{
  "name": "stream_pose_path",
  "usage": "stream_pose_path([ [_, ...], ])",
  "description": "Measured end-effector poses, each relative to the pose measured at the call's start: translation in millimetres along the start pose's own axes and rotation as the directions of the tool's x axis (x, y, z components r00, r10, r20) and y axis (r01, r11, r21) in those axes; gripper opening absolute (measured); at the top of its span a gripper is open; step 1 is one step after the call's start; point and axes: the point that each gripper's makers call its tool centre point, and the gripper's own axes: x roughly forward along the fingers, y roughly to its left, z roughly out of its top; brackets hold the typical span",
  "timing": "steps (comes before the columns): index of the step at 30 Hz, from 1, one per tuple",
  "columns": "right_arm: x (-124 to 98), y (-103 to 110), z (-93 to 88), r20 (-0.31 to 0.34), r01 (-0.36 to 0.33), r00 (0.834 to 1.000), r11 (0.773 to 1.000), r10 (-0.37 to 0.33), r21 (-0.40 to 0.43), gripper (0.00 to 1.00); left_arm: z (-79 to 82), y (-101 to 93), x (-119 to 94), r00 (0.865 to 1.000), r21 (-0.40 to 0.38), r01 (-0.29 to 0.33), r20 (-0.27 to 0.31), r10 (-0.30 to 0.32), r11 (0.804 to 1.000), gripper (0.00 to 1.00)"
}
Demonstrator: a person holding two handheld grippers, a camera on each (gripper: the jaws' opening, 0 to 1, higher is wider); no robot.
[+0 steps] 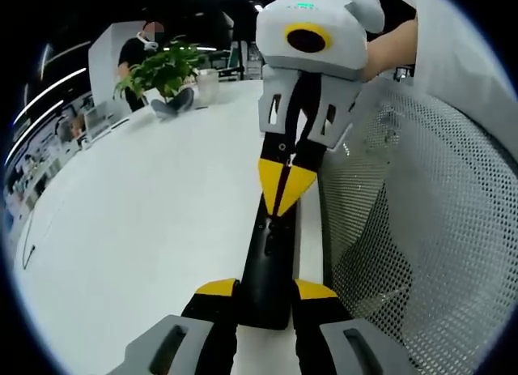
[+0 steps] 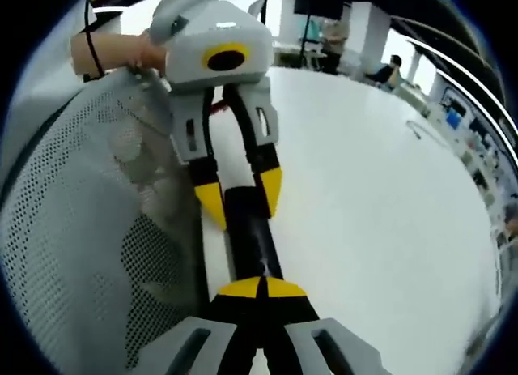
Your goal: Press the specified remote control buttons in sequence, fully releasing each button before pressing the next.
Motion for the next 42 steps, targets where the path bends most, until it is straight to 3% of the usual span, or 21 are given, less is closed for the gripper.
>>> stream_pose_path([
  [3,1.8,11.1,4.2,0.005,-0.043,0.999,0.999,0.043,-0.012,0.0,0.0,0.0,-0.2,1.0,-0.002,-0.001,-0.001,0.001,1.0,0.25],
  [6,2.5,12.3,4.1,-0.017,-0.034,0.999,0.997,0.033,-0.072,0.0,-0.1,0.0,-0.1,1.0,-0.001,0.0,-0.001,0.0,1.0,0.25],
  [23,6.1,14.6,4.8,-0.079,-0.061,0.996,0.981,0.048,-0.182,0.0,0.4,-0.4,0.7,1.0,0.003,0.007,0.0,-0.007,1.0,0.25],
  [30,8.6,15.7,5.6,-0.092,-0.073,0.994,0.982,0.058,-0.172,0.0,0.6,-0.7,1.1,1.0,0.002,0.008,0.001,-0.008,1.0,0.25],
  [35,8.6,15.8,4.6,-0.08,-0.061,0.996,0.988,0.05,-0.144,0.0,0.5,-0.8,1.6,1.0,0.003,0.009,0.001,-0.009,1.0,0.25],
  [42,9.0,18.0,3.7,-0.051,-0.005,0.999,0.971,-0.008,-0.241,0.0,1.2,-1.0,2.0,1.0,0.006,0.009,0.004,-0.009,1.0,0.25],
])
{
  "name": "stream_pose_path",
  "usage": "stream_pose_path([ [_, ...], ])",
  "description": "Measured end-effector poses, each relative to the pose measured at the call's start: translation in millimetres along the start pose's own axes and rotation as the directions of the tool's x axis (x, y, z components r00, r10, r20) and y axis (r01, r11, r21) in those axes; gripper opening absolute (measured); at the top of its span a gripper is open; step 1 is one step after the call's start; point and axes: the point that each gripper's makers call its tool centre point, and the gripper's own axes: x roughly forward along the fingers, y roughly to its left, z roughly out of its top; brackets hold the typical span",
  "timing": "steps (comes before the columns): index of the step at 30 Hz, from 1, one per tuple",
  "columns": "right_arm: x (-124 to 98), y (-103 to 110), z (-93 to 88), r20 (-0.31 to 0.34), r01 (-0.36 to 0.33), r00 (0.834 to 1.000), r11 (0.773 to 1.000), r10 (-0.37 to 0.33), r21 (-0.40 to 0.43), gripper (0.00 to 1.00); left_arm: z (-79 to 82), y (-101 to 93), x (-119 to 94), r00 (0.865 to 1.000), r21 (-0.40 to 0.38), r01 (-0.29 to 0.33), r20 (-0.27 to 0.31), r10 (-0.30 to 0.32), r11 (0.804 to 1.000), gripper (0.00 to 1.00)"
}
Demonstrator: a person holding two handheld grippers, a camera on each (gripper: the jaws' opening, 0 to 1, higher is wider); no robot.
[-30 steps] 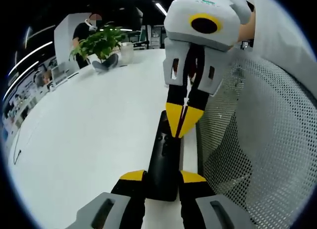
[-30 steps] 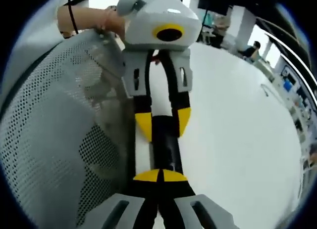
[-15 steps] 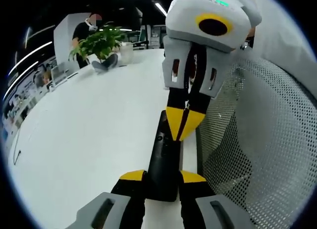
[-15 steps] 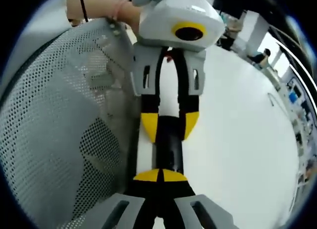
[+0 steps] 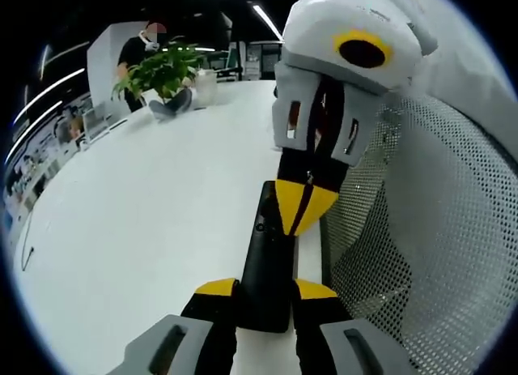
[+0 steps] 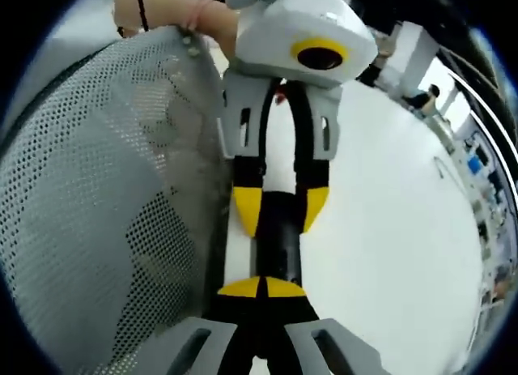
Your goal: Press the specified remote control buttons in sequence, fully releasing each button before pressing the next.
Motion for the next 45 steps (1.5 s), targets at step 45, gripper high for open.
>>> stream_pose_path([
  [45,-3.0,-23.9,-1.9,0.039,-0.104,0.995,0.92,0.096,0.378,0.0,0.9,-0.2,0.4,1.0,0.006,0.005,0.014,-0.005,1.0,0.25],
])
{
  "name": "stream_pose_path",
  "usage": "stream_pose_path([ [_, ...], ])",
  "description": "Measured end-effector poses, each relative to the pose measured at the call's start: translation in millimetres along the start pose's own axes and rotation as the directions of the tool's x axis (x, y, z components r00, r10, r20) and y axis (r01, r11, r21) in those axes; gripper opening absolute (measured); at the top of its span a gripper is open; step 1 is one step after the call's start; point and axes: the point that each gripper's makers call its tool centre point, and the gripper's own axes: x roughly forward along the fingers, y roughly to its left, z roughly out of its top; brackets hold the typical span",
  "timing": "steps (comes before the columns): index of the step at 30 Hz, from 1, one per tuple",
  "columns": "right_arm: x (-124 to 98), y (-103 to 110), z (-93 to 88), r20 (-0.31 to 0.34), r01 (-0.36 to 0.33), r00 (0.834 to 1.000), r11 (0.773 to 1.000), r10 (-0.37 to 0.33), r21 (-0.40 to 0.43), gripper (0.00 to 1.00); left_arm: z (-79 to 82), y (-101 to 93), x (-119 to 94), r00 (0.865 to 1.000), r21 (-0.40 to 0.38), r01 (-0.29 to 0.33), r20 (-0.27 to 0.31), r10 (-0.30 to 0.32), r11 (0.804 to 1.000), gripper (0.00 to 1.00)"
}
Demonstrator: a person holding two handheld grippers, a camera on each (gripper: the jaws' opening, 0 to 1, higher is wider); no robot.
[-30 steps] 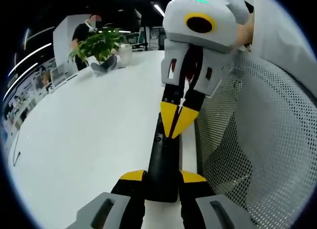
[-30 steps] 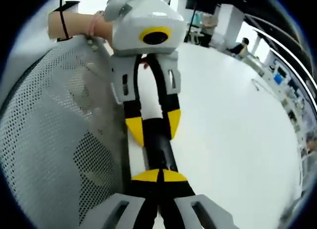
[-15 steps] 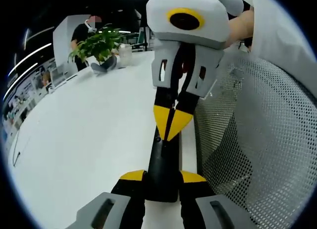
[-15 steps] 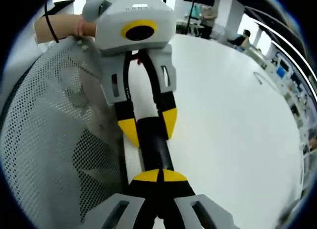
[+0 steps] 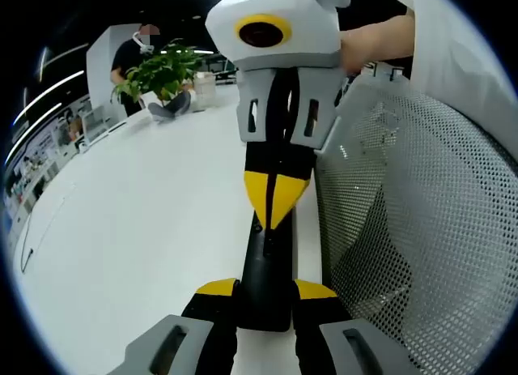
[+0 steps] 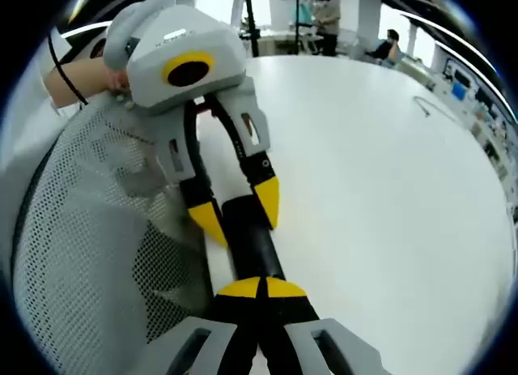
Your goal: Press the specified remote control buttons in sequence, fully releasing each button before pressing the next.
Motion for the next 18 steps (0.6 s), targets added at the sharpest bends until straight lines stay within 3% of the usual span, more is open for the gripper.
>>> stream_pose_path([
  [3,-0.4,-6.2,-0.6,-0.012,0.022,1.0,1.0,-0.022,-0.018,0.0,0.0,0.0,0.1,1.0,-0.001,-0.001,0.001,0.001,1.0,0.25],
  [10,2.1,-7.3,-0.5,-0.025,0.0,1.0,1.0,0.0,0.002,0.0,0.2,-0.1,0.0,1.0,0.001,-0.001,0.002,0.001,1.0,0.25],
  [18,5.1,-11.2,0.9,-0.096,-0.038,0.994,0.998,0.044,0.057,0.0,0.0,0.2,0.2,1.0,0.002,0.0,0.001,0.0,1.0,0.24],
])
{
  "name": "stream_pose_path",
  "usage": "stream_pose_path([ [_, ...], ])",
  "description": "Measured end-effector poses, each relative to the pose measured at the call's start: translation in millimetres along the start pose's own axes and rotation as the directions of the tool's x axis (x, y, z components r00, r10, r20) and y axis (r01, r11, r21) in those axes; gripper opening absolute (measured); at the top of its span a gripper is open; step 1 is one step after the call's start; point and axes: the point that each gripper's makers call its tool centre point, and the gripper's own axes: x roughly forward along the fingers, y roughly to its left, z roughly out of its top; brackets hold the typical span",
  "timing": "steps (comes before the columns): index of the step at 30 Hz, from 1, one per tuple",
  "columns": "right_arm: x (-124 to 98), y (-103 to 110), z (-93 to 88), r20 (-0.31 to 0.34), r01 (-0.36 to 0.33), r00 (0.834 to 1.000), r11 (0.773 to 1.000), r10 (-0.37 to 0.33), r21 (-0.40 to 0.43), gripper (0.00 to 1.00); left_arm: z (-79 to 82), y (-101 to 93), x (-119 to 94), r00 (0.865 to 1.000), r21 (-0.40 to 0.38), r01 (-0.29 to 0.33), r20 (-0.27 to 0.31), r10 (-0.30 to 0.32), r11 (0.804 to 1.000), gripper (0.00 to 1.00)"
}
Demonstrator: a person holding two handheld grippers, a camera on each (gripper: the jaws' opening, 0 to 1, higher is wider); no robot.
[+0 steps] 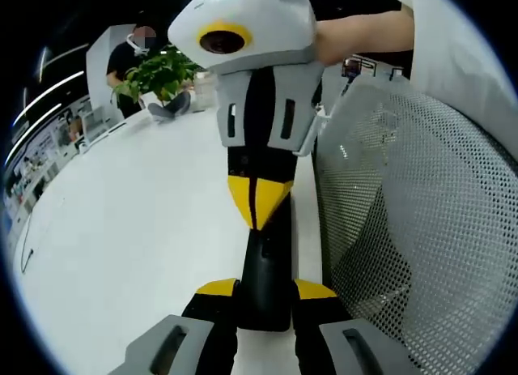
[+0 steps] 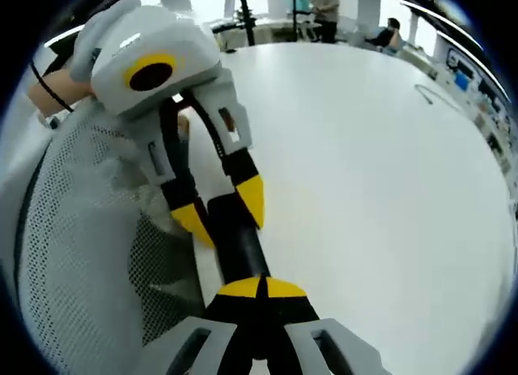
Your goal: Press the specified remote control buttons in sequence, fully releasing each button before pressing the next.
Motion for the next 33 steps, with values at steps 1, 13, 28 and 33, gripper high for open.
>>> stream_pose_path([
  [1,0.1,-0.3,0.0,-0.005,-0.007,1.0,1.0,0.007,0.01,0.0,0.1,0.0,0.1,1.0,0.0,0.0,0.0,0.0,1.0,0.24],
  [13,1.5,-2.0,-0.3,-0.001,0.027,1.0,0.999,-0.027,0.038,0.0,0.3,0.2,0.3,1.0,0.001,0.0,0.003,0.0,1.0,0.24],
  [28,-3.3,7.4,3.6,0.179,0.123,0.977,0.991,-0.112,-0.05,0.0,0.3,0.1,0.6,1.0,-0.005,-0.002,0.009,0.002,1.0,0.24],
  [33,-1.5,16.1,4.9,0.17,0.109,0.981,0.991,-0.094,-0.077,0.0,0.5,0.0,0.5,1.0,-0.004,-0.001,0.011,0.001,1.0,0.24],
])
